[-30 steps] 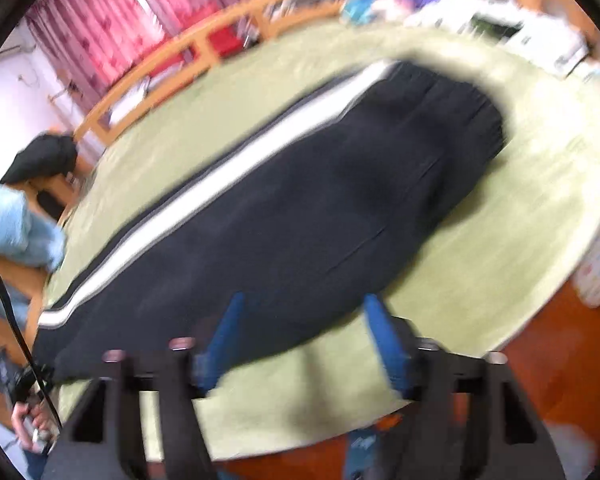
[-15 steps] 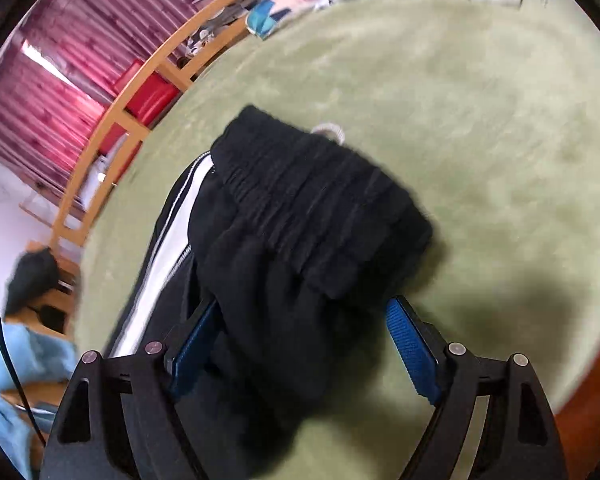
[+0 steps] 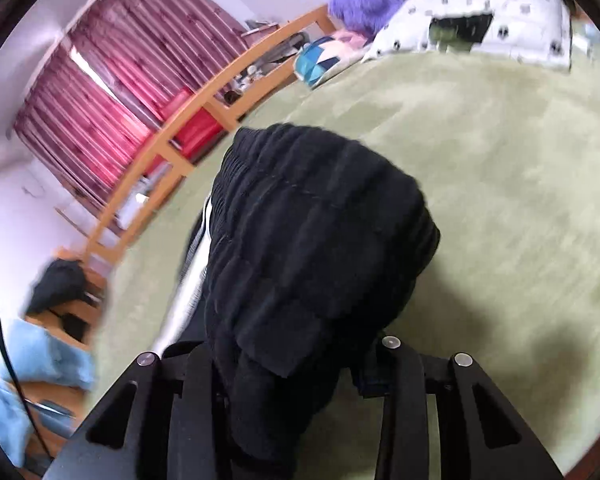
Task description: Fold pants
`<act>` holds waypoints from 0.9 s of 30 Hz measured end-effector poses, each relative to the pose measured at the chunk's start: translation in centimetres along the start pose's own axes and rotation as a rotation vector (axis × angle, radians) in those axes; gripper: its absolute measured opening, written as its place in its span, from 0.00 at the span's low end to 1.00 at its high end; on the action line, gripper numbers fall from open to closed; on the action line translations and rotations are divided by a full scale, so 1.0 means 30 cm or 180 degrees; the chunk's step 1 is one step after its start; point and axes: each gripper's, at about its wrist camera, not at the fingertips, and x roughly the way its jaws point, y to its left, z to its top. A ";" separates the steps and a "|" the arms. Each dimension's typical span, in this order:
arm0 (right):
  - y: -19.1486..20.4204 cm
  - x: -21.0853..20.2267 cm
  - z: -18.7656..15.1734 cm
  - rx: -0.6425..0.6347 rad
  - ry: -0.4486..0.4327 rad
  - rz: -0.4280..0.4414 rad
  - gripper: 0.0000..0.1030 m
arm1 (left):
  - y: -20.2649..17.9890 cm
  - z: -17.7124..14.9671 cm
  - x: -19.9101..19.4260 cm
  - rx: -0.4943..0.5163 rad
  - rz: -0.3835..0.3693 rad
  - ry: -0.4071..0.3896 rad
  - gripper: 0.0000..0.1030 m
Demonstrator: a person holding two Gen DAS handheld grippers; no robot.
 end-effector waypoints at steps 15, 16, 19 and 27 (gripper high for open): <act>0.162 -0.201 -0.192 -0.0671 0.0102 -0.0722 0.60 | 0.099 0.236 -0.105 0.0249 -0.0332 -0.0439 0.70; 0.209 -0.227 -0.213 -0.0706 0.0060 -0.0684 0.61 | 0.099 0.274 -0.087 0.0275 -0.0345 -0.0443 0.70; 0.325 -0.256 -0.273 -0.0713 -0.0001 -0.0473 0.63 | 0.102 0.404 -0.014 0.0338 -0.0212 -0.0427 0.70; 0.625 -0.116 -0.417 -0.0871 0.0097 -0.0211 0.63 | 0.075 0.640 0.227 0.0620 0.0028 -0.0201 0.67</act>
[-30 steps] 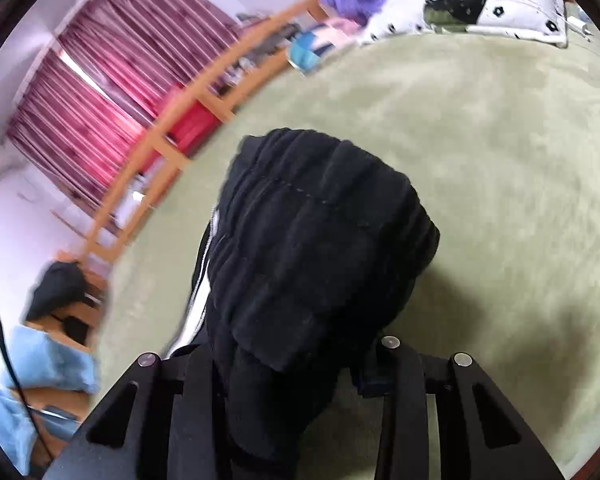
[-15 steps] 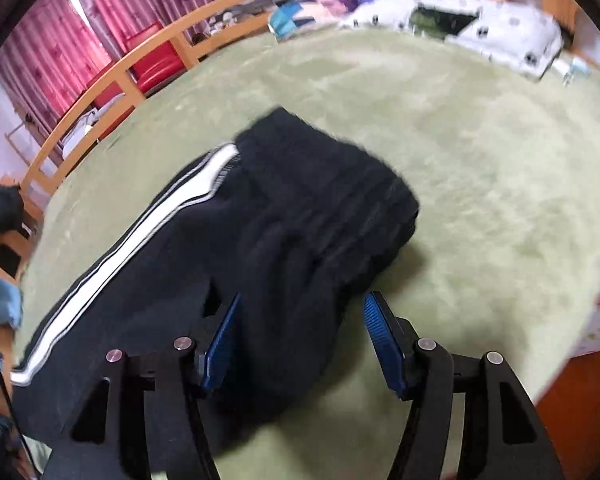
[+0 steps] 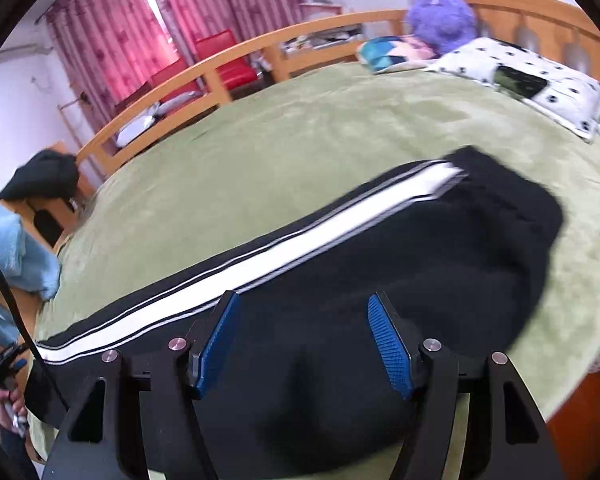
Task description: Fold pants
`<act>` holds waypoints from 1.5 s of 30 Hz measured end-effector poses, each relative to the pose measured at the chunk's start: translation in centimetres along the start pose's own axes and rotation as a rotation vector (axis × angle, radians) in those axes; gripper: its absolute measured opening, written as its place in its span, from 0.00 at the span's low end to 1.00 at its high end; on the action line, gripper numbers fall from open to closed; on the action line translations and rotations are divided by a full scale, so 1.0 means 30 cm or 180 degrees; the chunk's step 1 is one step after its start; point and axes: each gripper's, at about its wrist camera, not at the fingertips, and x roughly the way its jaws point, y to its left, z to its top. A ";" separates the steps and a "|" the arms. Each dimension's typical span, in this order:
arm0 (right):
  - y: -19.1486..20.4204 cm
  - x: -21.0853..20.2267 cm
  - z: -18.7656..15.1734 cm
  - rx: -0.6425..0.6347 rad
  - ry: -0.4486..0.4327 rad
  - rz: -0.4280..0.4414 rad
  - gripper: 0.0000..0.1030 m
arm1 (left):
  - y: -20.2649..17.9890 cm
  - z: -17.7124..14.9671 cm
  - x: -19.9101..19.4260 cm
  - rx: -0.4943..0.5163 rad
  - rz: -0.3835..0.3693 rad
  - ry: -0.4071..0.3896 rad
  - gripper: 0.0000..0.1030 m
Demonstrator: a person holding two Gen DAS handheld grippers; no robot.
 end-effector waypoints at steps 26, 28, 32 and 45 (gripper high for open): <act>0.134 0.280 -0.114 -0.0623 0.0800 -0.0351 0.68 | -0.015 -0.081 -0.133 0.0311 -0.0131 -0.0074 0.77; 0.155 0.326 -0.157 -0.0924 0.0948 -0.0542 0.67 | -0.053 -0.154 -0.142 0.0437 -0.0085 -0.0022 0.78; 0.175 0.196 -0.153 -0.1015 0.0656 -0.0386 0.64 | 0.009 -0.307 -0.004 0.0346 0.0110 0.0450 0.74; 0.369 0.173 -0.426 -0.1641 0.0077 -0.0668 0.87 | -0.482 -0.492 -0.246 0.0826 -0.0779 0.0400 0.73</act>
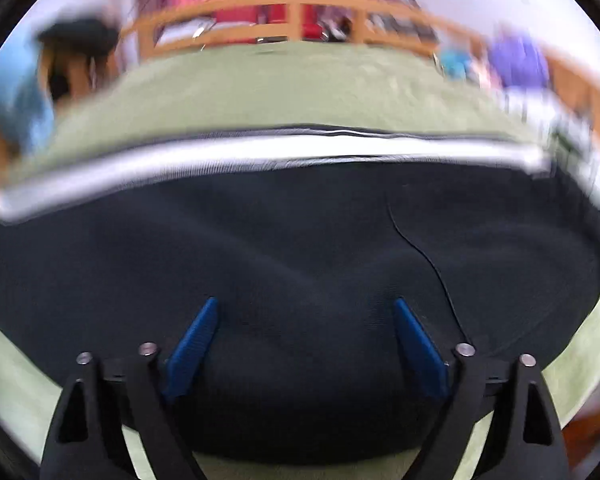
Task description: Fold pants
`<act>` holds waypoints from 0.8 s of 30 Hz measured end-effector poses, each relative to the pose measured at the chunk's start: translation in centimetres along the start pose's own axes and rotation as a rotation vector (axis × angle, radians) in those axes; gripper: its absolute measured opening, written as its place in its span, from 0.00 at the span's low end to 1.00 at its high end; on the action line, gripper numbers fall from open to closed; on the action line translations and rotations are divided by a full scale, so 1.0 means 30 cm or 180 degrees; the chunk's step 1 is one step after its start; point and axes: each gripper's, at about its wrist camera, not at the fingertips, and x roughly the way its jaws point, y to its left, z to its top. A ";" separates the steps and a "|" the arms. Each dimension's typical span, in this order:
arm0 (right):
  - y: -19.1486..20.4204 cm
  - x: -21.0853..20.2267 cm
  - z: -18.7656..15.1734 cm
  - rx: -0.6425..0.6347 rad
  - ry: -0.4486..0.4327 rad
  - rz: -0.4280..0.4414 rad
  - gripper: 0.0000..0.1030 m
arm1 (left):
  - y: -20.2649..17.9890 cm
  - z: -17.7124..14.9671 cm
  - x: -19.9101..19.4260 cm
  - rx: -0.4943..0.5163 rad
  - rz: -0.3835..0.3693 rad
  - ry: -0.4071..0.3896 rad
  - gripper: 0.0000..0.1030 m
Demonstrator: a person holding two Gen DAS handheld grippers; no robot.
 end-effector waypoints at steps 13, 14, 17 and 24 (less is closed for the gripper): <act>-0.643 -0.137 -0.106 0.0749 0.0134 0.0130 0.78 | -0.590 -0.087 0.307 0.0449 -0.0427 0.0379 0.73; -0.687 -0.124 -0.133 0.0911 0.0189 0.0195 0.78 | -0.598 -0.096 0.347 0.0492 -0.0271 0.0442 0.72; -0.812 -0.076 -0.197 0.1500 0.0287 0.0349 0.78 | -0.639 -0.132 0.313 0.0871 0.0097 0.0296 0.74; -0.952 0.121 -0.247 0.2697 0.0414 0.0889 0.80 | -0.441 -0.168 0.212 0.0516 -0.0020 0.0437 0.74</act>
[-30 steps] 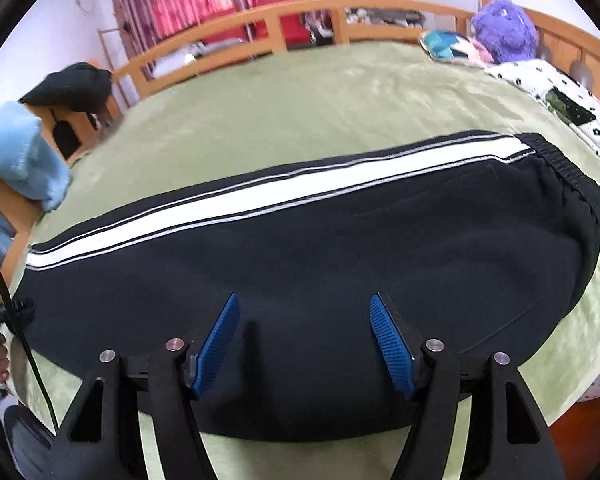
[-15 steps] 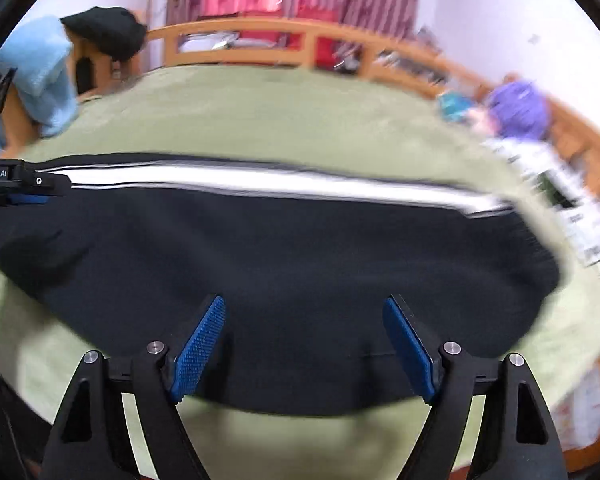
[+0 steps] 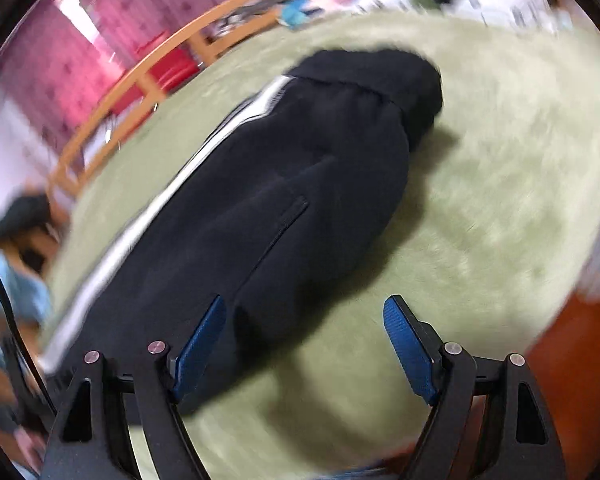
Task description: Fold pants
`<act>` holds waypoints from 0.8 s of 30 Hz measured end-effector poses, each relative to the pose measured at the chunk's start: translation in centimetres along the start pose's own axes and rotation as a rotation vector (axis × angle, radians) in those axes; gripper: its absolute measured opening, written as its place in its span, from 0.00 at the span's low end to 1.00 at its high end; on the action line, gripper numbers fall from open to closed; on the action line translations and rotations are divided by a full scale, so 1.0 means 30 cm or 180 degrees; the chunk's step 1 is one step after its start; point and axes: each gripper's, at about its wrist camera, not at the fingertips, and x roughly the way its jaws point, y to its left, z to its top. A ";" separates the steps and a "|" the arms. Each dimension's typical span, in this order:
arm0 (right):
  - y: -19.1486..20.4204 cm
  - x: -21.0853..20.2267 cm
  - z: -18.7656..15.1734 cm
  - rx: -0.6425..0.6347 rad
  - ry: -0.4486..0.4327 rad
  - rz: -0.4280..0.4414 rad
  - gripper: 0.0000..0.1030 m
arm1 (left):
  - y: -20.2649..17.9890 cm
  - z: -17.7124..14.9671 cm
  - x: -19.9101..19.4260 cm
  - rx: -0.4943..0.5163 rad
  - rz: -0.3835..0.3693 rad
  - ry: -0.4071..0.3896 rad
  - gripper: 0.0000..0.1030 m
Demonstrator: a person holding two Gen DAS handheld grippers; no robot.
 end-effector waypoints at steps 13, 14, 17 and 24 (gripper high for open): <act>0.182 -0.049 0.110 -0.0653 -0.0430 -0.0042 0.30 | 0.063 -0.035 -0.045 -0.0177 -0.0002 -0.0117 0.75; 0.135 -0.001 0.093 -0.0565 -0.0136 -0.0154 0.35 | 0.077 -0.049 -0.052 -0.0179 0.0005 -0.0123 0.75; 0.027 0.017 0.046 -0.0425 0.0098 -0.0187 0.54 | 0.113 -0.076 -0.075 -0.0138 0.0130 -0.0217 0.75; 0.062 -0.137 0.021 -0.0494 -0.0243 -0.0408 0.62 | 0.291 -0.140 -0.133 -0.0274 0.0563 -0.0246 0.75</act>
